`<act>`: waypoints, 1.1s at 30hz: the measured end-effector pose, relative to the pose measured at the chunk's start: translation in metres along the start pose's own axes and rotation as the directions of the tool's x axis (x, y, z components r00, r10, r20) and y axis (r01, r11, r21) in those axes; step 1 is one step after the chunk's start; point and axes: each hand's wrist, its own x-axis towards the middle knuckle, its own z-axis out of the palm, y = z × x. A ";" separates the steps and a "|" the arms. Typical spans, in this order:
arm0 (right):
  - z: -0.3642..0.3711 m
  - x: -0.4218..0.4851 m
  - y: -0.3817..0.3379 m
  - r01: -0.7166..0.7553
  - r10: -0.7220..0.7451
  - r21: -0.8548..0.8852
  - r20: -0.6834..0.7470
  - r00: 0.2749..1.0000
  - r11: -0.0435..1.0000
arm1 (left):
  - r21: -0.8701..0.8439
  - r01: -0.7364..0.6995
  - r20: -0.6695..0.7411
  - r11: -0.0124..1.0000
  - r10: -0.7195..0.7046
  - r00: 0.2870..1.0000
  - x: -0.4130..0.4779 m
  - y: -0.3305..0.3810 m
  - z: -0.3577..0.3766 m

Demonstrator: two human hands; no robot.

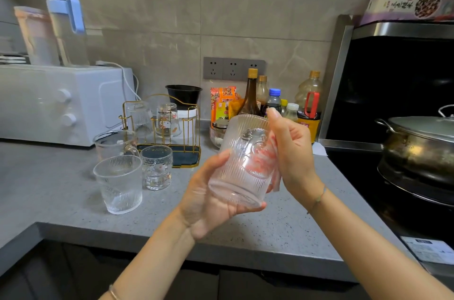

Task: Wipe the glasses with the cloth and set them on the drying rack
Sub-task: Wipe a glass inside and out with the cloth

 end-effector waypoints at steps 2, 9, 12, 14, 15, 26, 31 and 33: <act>0.000 0.000 0.001 -0.026 0.026 -0.025 0.000 1.000 0.999 | 0.008 0.008 0.000 1.000 -0.008 1.000 0.002 -0.001 -0.002; 0.004 0.007 -0.005 0.024 -0.022 -0.071 0.024 0.999 0.997 | 0.408 -0.023 -0.048 0.912 0.047 0.998 0.004 0.006 -0.003; 0.008 0.006 -0.002 0.048 -0.042 -0.118 0.053 0.998 0.992 | 0.638 -0.051 -0.085 0.768 0.137 0.987 0.006 0.002 0.003; 0.010 0.004 -0.001 0.070 -0.063 -0.136 0.053 0.997 0.988 | 0.679 -0.077 -0.108 0.730 0.203 0.973 0.007 -0.003 0.000; 0.010 0.003 -0.001 0.076 -0.069 -0.139 0.061 0.996 0.987 | 0.674 -0.088 -0.108 0.733 0.216 0.971 0.008 -0.004 -0.002; 0.009 -0.004 0.004 0.012 -0.011 -0.022 0.027 1.000 1.000 | -0.125 0.046 0.150 0.991 -0.027 0.988 0.003 -0.007 -0.017; 0.006 -0.003 0.010 -0.010 0.010 -0.006 -0.077 0.997 1.000 | 0.083 0.043 0.071 0.996 -0.049 0.996 0.007 -0.007 -0.018; 0.004 0.001 0.008 0.034 -0.039 -0.054 -0.089 0.995 0.998 | 0.280 0.035 -0.020 0.959 -0.030 0.999 0.008 -0.002 -0.015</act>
